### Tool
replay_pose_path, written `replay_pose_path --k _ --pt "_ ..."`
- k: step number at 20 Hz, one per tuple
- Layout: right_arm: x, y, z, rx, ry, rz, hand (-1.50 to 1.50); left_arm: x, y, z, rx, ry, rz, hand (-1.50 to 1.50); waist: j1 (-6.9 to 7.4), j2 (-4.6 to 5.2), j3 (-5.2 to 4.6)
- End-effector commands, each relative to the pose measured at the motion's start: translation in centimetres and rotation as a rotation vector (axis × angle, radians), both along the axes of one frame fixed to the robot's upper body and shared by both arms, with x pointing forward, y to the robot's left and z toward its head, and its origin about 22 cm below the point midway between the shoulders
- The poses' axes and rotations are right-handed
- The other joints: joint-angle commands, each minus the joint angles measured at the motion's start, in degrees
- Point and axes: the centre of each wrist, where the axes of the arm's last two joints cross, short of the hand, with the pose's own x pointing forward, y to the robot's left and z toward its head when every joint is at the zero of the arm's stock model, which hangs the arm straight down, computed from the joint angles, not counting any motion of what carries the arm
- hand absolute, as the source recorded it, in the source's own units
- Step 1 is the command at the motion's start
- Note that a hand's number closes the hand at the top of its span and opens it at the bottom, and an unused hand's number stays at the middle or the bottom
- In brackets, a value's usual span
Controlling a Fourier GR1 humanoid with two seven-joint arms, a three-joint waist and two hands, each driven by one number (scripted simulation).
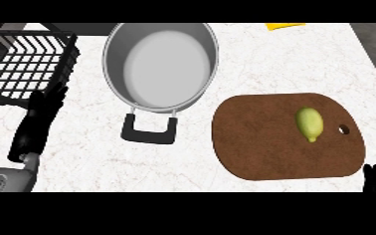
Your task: Pick the lemon from the cutting board and place it in the pot
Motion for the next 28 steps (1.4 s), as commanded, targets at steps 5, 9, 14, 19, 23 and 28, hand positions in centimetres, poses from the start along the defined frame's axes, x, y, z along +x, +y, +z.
replay_pose_path --k 5,9,14,19,23,28 --pt "4.5 3.6 3.2 0.012 0.121 -0.076 -1.5 -0.3 0.7 0.7 -0.008 0.007 0.024 0.0 -0.49 -0.6 0.31" --pt "8.2 3.0 4.1 0.042 0.131 -0.072 -1.5 0.5 -0.3 1.3 0.006 0.001 0.024 0.0 -0.58 -0.58 0.34" --pt "9.8 2.3 2.1 0.064 0.176 -0.073 -1.5 -1.5 1.3 -0.2 -0.005 0.006 0.036 0.0 -0.69 -0.67 0.35" --pt "12.7 1.2 1.7 0.025 0.144 -0.057 -1.5 -0.3 1.2 0.1 -0.001 0.001 0.04 0.0 -0.79 -0.65 0.35" --pt "11.4 0.3 0.3 -0.001 0.154 -0.067 -1.5 -1.8 -0.4 0.7 0.019 -0.006 0.035 0.0 -0.81 -0.71 0.36" --pt "14.2 1.0 0.3 0.033 0.199 -0.106 -1.5 -1.0 1.8 -0.1 0.002 0.005 0.031 0.0 -0.78 -0.65 0.35"
